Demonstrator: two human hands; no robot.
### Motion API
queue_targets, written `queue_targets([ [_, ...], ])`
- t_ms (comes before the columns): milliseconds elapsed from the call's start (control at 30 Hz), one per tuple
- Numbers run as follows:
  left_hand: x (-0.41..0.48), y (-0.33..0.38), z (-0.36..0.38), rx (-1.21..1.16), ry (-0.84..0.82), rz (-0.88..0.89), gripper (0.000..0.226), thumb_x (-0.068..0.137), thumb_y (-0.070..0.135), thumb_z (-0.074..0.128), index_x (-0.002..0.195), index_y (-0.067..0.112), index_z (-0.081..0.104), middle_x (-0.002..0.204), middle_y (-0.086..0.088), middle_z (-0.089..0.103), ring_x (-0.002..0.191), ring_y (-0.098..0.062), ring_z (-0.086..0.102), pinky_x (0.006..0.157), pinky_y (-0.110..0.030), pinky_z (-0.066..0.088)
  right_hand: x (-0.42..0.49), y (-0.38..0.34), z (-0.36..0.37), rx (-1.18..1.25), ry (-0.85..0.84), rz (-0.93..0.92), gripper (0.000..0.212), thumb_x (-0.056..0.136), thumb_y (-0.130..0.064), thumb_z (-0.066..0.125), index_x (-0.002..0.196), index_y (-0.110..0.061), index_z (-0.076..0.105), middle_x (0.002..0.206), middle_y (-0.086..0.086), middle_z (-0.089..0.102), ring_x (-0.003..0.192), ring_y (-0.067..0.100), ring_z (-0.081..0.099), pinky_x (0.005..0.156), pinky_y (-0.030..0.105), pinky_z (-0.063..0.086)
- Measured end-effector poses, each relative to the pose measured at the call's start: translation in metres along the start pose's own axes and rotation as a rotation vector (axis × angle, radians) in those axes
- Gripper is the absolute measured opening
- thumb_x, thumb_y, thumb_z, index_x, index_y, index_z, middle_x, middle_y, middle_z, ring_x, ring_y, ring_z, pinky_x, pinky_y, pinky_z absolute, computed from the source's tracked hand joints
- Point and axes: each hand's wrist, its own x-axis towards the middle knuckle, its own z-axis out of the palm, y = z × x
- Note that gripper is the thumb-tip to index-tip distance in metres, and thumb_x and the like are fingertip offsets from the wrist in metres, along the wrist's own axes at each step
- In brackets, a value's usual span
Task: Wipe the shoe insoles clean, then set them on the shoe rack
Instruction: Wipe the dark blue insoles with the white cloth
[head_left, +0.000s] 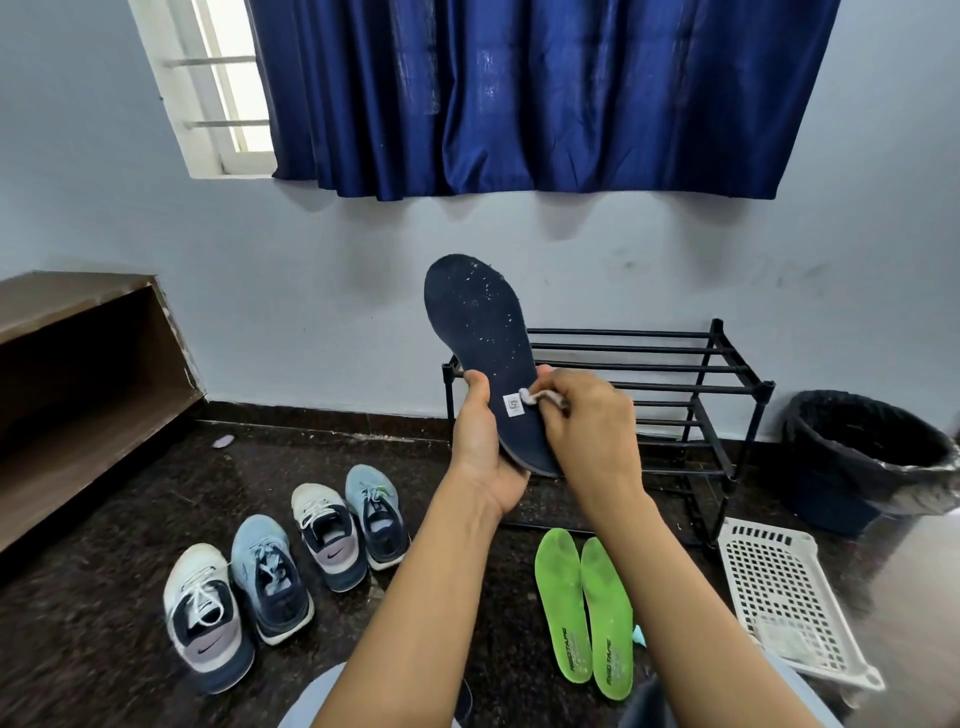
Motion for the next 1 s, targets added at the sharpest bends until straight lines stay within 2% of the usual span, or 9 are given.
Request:
queue_targets([
  [100, 0.000, 0.002, 0.000, -0.027, -0.006, 0.013, 0.069, 0.100, 0.059, 0.022, 0.099, 0.008, 0.069, 0.090, -0.008, 0.073, 0.088, -0.021, 0.068, 0.090, -0.036, 0.050, -0.001, 0.000, -0.004, 0.026, -0.004, -0.016, 0.016, 0.076, -0.002, 0.068, 0.083, -0.015, 0.074, 0.084, 0.002, 0.073, 0.077, 0.021, 0.066, 0.074, 0.030, 0.051],
  [200, 0.006, 0.007, -0.005, -0.086, 0.019, 0.053, 0.067, 0.101, 0.057, 0.022, 0.102, 0.005, 0.065, 0.086, -0.010, 0.072, 0.095, -0.021, 0.067, 0.095, -0.035, 0.048, -0.012, -0.009, -0.005, 0.037, -0.198, -0.004, 0.016, 0.075, -0.007, 0.068, 0.080, -0.022, 0.075, 0.076, 0.000, 0.072, 0.070, 0.016, 0.064, 0.069, 0.026, 0.047],
  [300, 0.008, 0.011, -0.010, -0.054, 0.034, 0.072, 0.069, 0.101, 0.057, 0.021, 0.104, 0.004, 0.065, 0.088, -0.010, 0.072, 0.095, -0.022, 0.069, 0.099, -0.037, 0.047, -0.018, -0.014, -0.009, 0.121, -0.307, 0.053, 0.019, 0.074, -0.009, 0.067, 0.076, -0.026, 0.075, 0.065, -0.006, 0.067, 0.060, 0.007, 0.057, 0.058, 0.015, 0.041],
  [467, 0.008, 0.011, -0.009, -0.011, 0.028, 0.080, 0.075, 0.098, 0.063, 0.016, 0.093, 0.007, 0.066, 0.081, -0.006, 0.069, 0.091, -0.020, 0.067, 0.097, -0.038, 0.046, -0.013, -0.010, -0.023, 0.314, -0.453, 0.119, 0.023, 0.071, -0.005, 0.068, 0.071, -0.028, 0.074, 0.049, -0.017, 0.059, 0.047, -0.002, 0.051, 0.048, 0.009, 0.034],
  [600, 0.007, 0.002, -0.005, 0.049, 0.005, 0.019, 0.080, 0.091, 0.074, 0.018, 0.083, 0.011, 0.066, 0.077, -0.006, 0.068, 0.073, -0.017, 0.067, 0.070, -0.029, 0.051, -0.008, -0.011, -0.011, 0.275, -0.275, 0.124, 0.017, 0.074, -0.007, 0.069, 0.074, -0.023, 0.075, 0.056, -0.016, 0.062, 0.055, -0.001, 0.056, 0.052, 0.008, 0.037],
  [733, 0.004, -0.014, 0.004, 0.024, 0.007, -0.020, 0.077, 0.088, 0.077, 0.024, 0.071, 0.017, 0.068, 0.070, -0.005, 0.064, 0.071, -0.020, 0.063, 0.070, -0.031, 0.047, -0.002, -0.008, -0.006, 0.260, -0.092, 0.117, 0.017, 0.074, -0.007, 0.069, 0.075, -0.023, 0.074, 0.067, -0.013, 0.068, 0.067, 0.000, 0.059, 0.060, 0.005, 0.037],
  [833, 0.010, -0.009, 0.001, 0.034, 0.010, -0.016, 0.085, 0.085, 0.081, 0.017, 0.074, 0.015, 0.069, 0.072, -0.004, 0.067, 0.067, -0.019, 0.066, 0.066, -0.028, 0.049, -0.005, -0.010, -0.010, 0.320, -0.163, 0.132, 0.019, 0.074, -0.006, 0.070, 0.075, -0.024, 0.074, 0.074, -0.011, 0.070, 0.070, -0.002, 0.061, 0.060, 0.005, 0.038],
  [900, 0.011, -0.003, -0.001, 0.048, 0.021, -0.018, 0.088, 0.086, 0.081, 0.015, 0.080, 0.011, 0.067, 0.077, -0.005, 0.070, 0.067, -0.017, 0.068, 0.067, -0.027, 0.052, -0.010, -0.013, -0.013, 0.353, -0.225, 0.155, 0.019, 0.074, -0.005, 0.070, 0.077, -0.023, 0.075, 0.078, -0.011, 0.068, 0.068, -0.010, 0.059, 0.057, 0.003, 0.038],
  [1000, 0.008, -0.003, -0.001, 0.038, 0.010, -0.025, 0.082, 0.088, 0.078, 0.020, 0.081, 0.011, 0.067, 0.080, -0.004, 0.070, 0.068, -0.017, 0.069, 0.067, -0.026, 0.053, -0.009, -0.015, -0.010, 0.347, -0.189, 0.159, 0.020, 0.074, -0.004, 0.069, 0.077, -0.023, 0.075, 0.075, -0.012, 0.067, 0.068, -0.010, 0.058, 0.058, 0.002, 0.037],
])
